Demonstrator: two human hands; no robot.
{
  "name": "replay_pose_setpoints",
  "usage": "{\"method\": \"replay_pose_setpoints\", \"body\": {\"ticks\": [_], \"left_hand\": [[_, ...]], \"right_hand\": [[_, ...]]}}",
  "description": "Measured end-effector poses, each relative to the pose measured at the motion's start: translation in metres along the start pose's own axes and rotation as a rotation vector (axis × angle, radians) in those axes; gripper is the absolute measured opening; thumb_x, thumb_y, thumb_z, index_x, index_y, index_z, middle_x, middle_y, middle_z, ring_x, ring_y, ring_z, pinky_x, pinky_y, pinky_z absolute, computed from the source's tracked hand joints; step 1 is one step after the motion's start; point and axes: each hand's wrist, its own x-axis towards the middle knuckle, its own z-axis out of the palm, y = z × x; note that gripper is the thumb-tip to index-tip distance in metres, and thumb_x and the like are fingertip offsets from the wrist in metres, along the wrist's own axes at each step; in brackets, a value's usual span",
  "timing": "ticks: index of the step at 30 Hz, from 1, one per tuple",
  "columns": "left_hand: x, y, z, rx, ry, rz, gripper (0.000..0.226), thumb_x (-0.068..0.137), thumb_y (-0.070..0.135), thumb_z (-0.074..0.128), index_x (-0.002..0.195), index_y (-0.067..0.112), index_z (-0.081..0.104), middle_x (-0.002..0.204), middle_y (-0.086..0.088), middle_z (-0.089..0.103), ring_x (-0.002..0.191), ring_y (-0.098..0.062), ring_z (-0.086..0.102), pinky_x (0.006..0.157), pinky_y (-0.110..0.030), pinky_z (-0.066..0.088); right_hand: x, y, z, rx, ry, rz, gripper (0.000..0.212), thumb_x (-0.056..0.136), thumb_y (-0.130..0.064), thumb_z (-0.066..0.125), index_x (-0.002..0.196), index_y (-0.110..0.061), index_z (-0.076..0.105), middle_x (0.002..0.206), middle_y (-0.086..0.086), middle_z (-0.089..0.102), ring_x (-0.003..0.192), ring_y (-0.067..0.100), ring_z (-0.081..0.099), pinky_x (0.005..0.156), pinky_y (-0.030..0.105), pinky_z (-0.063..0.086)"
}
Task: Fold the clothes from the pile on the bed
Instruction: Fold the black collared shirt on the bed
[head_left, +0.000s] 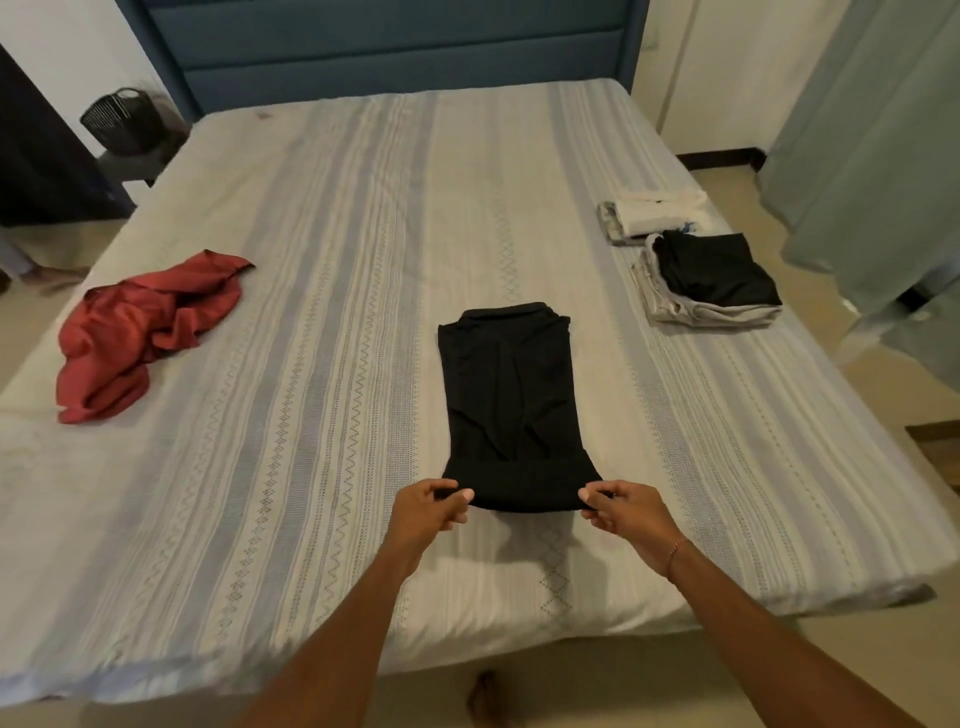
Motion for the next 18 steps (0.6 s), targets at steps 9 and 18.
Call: {"method": "replay_pose_setpoints", "body": {"ticks": [9, 18], "left_hand": [[0.094, 0.035, -0.004, 0.34, 0.091, 0.273, 0.019, 0.097, 0.03, 0.066, 0.097, 0.013, 0.075, 0.075, -0.003, 0.073, 0.071, -0.018, 0.069, 0.074, -0.033, 0.057], [0.198, 0.042, 0.037, 0.234, 0.262, 0.261, 0.037, 0.106, 0.039, 0.039, 0.082, 0.017, 0.056, 0.081, -0.002, 0.06, 0.076, -0.011, 0.054, 0.075, -0.03, 0.046]], "right_hand": [[0.076, -0.046, 0.0, -0.348, 0.123, -0.224, 0.017, 0.092, -0.029, 0.073, 0.103, -0.016, 0.075, 0.074, -0.001, 0.074, 0.069, 0.012, 0.068, 0.063, 0.014, 0.05], [0.177, -0.062, 0.011, -0.381, 0.233, -0.269, 0.044, 0.1, -0.045, 0.054, 0.08, -0.006, 0.058, 0.074, 0.006, 0.059, 0.07, 0.014, 0.052, 0.06, 0.024, 0.039]]}}
